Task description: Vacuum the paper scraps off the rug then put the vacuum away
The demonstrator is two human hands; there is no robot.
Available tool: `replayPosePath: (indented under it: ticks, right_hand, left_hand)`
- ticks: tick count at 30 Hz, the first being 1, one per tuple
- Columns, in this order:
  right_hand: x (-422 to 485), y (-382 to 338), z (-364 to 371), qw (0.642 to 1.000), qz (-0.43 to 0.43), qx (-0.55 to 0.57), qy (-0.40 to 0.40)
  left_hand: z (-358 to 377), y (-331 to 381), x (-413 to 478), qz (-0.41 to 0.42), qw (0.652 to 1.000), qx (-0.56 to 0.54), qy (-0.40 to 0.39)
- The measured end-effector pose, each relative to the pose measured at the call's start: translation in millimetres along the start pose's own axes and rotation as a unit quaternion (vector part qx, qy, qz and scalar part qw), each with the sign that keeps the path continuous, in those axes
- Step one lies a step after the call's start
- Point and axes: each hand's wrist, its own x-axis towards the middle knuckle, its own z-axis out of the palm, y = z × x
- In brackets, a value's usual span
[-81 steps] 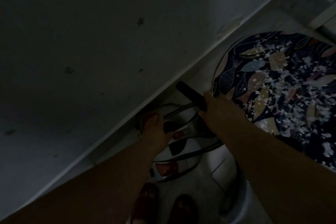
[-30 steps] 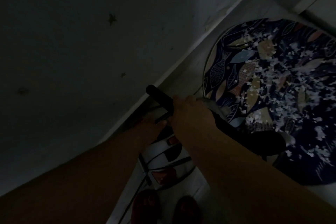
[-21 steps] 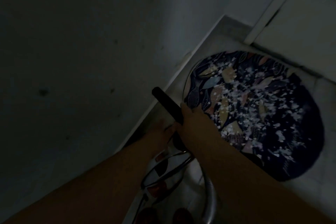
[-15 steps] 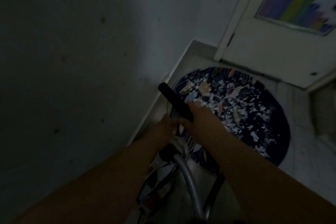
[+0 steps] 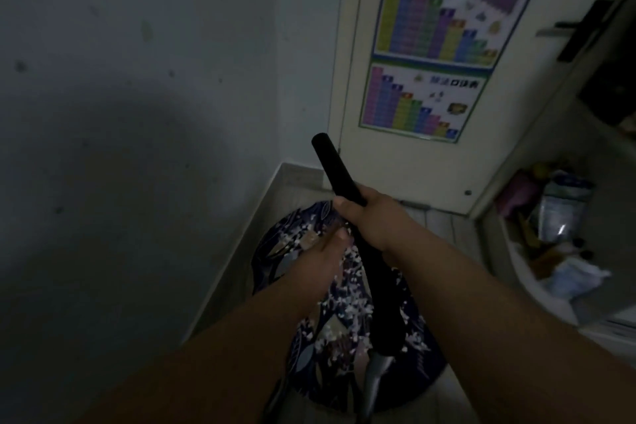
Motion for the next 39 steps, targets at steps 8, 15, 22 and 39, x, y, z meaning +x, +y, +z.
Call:
replayPosePath:
  ticks: [8,15,22,39]
  right_hand:
    - [29,-41,-63,0.987,0.052,0.141,0.053]
    - [54,-99,-114,0.971,0.042,0.202,0.117]
    - [76,-106,-165,0.976,-0.022,0.188,0.107]
    - [225,-9,-344,0.983,-0.073,0.143,-0.09]
  left_hand:
    - [32,61,27,0.04,0.994,0.047,-0.088]
    - [49,106,60,0.125,0.972,0.152,-0.129]
    - [81,156,88,0.17,0.968,0.151,-0.109]
    - [250,182,245,0.045,0.987,0.108,0.105]
